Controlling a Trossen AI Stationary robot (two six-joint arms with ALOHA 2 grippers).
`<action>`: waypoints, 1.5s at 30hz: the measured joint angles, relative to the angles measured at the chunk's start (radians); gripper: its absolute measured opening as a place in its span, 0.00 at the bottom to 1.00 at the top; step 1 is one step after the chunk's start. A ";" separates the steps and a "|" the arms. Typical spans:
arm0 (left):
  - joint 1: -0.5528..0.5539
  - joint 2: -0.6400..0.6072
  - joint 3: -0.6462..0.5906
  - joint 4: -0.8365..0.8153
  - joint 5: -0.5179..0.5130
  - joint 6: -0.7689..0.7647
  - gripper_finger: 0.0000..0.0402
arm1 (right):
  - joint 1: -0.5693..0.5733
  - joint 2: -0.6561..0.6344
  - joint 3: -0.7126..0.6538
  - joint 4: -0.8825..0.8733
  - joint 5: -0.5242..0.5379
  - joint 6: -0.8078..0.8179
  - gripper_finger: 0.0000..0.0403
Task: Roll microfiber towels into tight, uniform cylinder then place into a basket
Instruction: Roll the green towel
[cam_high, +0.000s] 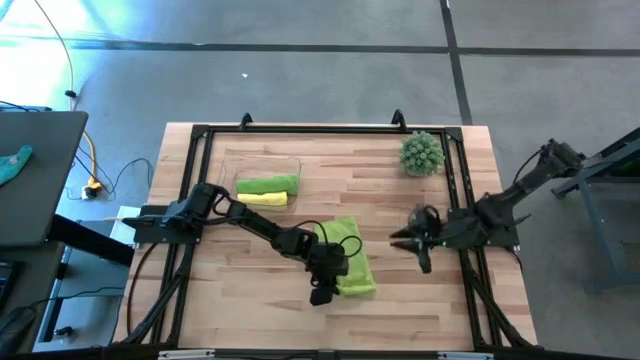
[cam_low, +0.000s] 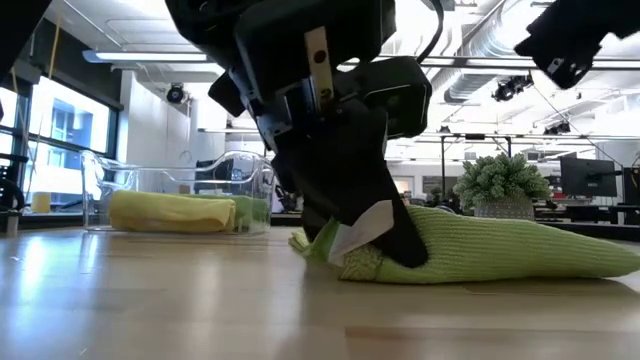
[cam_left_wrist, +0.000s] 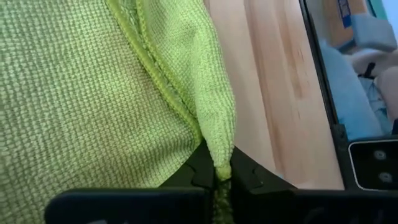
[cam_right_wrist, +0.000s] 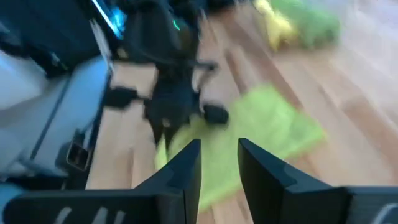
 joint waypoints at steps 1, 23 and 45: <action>0.000 0.000 0.000 -0.002 0.000 -0.010 0.01 | 0.012 0.001 -0.046 0.101 0.015 -0.049 0.24; 0.007 -0.003 -0.001 0.015 -0.098 -0.195 0.01 | 0.022 0.575 -0.232 0.750 -0.199 -0.695 0.48; -0.027 0.001 -0.002 0.076 -0.084 -0.163 0.01 | -0.027 0.884 -0.063 0.678 -0.241 -0.732 0.42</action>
